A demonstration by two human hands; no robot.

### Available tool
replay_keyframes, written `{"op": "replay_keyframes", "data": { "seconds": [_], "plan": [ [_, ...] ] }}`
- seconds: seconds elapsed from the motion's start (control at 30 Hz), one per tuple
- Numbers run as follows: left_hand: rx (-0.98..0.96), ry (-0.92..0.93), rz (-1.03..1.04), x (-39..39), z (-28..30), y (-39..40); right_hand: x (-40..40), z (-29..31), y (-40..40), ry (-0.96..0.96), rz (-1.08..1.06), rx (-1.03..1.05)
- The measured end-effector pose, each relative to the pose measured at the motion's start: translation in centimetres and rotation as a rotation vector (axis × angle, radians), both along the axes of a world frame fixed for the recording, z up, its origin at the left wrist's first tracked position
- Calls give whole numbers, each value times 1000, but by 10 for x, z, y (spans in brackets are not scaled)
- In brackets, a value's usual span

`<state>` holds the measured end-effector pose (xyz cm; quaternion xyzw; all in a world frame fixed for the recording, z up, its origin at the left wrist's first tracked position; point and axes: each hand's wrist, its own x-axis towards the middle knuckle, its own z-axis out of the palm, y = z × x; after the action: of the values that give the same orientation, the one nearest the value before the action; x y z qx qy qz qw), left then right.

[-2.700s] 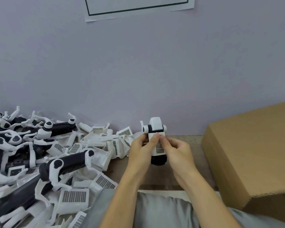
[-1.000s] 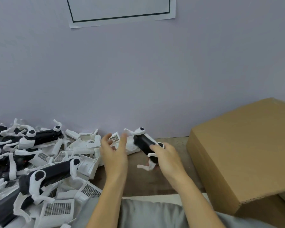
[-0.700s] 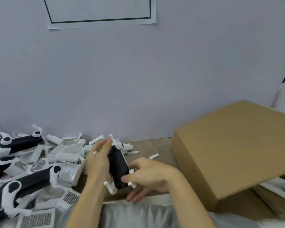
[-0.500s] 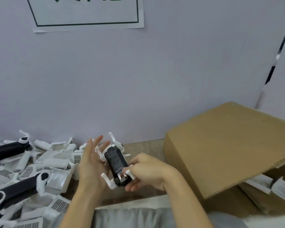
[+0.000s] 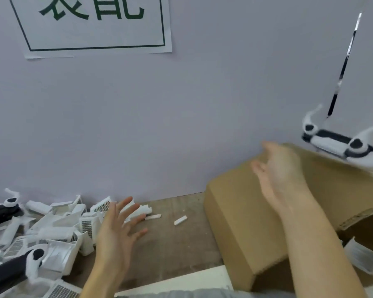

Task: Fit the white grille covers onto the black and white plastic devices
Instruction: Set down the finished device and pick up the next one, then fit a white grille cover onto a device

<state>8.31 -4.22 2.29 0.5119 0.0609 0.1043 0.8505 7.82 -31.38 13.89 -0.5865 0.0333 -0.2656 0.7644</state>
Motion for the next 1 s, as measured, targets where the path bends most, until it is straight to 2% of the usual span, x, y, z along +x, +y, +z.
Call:
{"op": "replay_keyframes", "data": {
  "seconds": [0.07, 0.17, 0.27, 0.4, 0.5, 0.57, 0.67, 0.73, 0.8, 0.9, 1.0],
  "plan": [
    [50, 12, -9, 1, -2, -1, 2, -12, 12, 157, 62, -279],
    [157, 29, 27, 4, -5, -3, 2, -22, 49, 284, 290, -474],
    [366, 48, 83, 7, -7, -6, 5, -45, 101, 314, 488, -485],
    [755, -4, 137, 1, 2, -10, 5, -92, 147, 268, 427, -403],
    [1124, -16, 195, -2, 18, -5, 10, -114, 155, 267, 429, -517],
    [1484, 23, 154, 2, 36, 5, 14, -119, 158, 257, 429, -531],
    [2001, 191, -92, 9, 79, 30, 16, -121, 163, 258, 436, -521],
    [2189, 340, -285, 9, 110, 48, 17, -124, 165, 269, 447, -514],
    [2263, 533, -433, 7, 134, 70, 18, -125, 164, 268, 450, -494],
    [2134, 874, -668, -6, 156, 110, 19, -125, 165, 267, 457, -500],
    [2056, 1007, -860, -22, 151, 138, 17, -125, 168, 268, 483, -507]
  ]
}}
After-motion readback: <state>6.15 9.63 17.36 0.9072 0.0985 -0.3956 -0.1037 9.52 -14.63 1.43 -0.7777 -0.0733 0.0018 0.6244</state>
